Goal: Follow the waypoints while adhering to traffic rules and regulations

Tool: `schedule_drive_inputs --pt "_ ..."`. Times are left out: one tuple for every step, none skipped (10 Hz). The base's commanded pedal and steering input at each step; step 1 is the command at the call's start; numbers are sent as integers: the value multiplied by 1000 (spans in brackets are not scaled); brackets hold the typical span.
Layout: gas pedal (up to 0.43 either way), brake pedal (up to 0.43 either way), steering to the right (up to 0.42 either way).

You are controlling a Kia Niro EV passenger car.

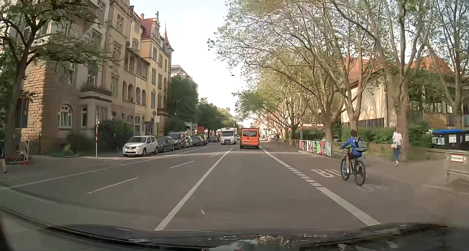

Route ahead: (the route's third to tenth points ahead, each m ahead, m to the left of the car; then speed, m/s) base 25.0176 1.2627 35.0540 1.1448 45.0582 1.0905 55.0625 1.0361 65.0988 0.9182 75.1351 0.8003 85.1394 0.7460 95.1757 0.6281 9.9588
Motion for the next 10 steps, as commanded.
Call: schedule_drive_inputs --pt "118 0 3" --pt "118 0 3" --pt "118 0 3" --pt "118 0 3" --pt "118 0 3" --pt "118 0 3" --pt "118 0 3" --pt "118 0 3" --pt "118 0 3" --pt "118 0 3"
